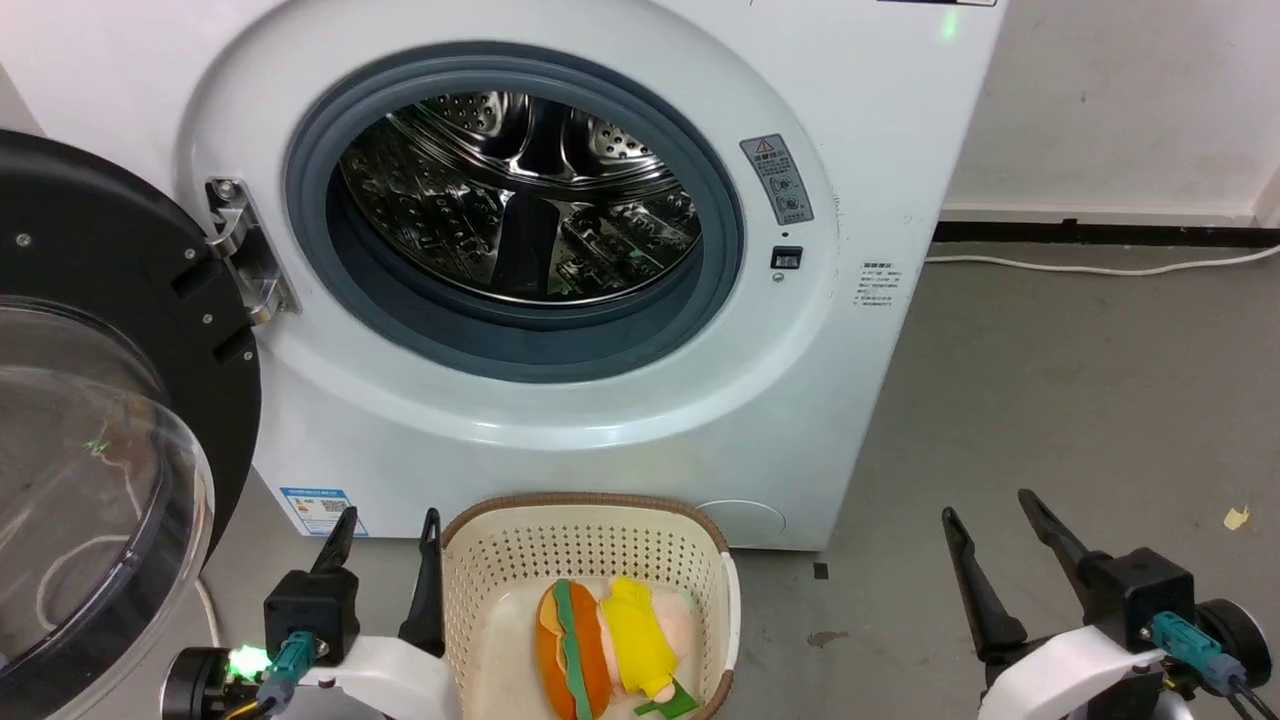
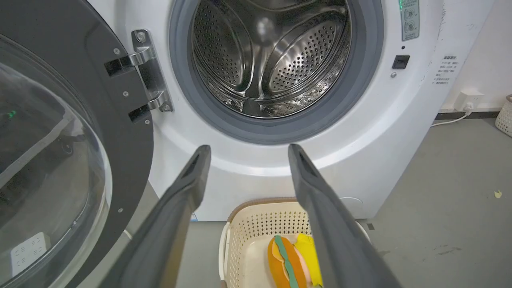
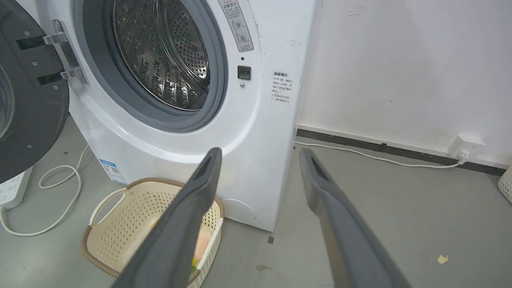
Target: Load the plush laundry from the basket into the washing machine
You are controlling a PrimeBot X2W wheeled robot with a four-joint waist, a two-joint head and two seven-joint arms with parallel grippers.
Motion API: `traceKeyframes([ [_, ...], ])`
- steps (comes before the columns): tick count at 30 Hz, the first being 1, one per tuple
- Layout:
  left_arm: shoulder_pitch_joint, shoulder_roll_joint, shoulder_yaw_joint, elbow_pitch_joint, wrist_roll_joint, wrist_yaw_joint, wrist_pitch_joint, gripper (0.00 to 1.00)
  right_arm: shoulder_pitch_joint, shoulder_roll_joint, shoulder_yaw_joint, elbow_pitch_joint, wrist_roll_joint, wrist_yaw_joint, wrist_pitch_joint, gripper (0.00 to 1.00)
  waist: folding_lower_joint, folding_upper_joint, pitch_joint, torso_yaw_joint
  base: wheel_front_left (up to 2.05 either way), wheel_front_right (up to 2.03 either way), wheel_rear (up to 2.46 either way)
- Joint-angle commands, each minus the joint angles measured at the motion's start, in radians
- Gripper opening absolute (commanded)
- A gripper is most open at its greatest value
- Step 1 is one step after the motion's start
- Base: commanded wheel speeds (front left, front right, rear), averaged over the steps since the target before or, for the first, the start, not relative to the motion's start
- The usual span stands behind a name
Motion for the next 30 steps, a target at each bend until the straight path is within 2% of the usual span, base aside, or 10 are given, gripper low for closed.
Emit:
traceKeyframes([
  [1, -0.001, 0.000, -0.005, -0.005, -0.011, 0.004, -0.011, 1.00, 0.005, 0.000, -0.007, -0.005, 0.013, 0.000, -0.010, 1.00, 0.0000, -0.0001, 0.002, -0.001, 0.00, 0.00, 0.00],
  [11, -0.015, 0.000, -0.031, 0.010, -0.027, 0.005, -0.032, 1.00, 0.000, 0.000, -0.019, -0.010, 0.036, 0.000, -0.031, 1.00, 0.0000, -0.0001, 0.037, -0.014, 0.00, 0.00, 0.00],
  [30, -0.142, 0.010, -0.086, 0.182, -0.047, -0.001, -0.049, 1.00, -0.044, 0.000, -0.018, -0.025, 0.100, 0.000, -0.070, 1.00, 0.0000, -0.0001, 0.182, -0.088, 0.00, 0.00, 0.00],
])
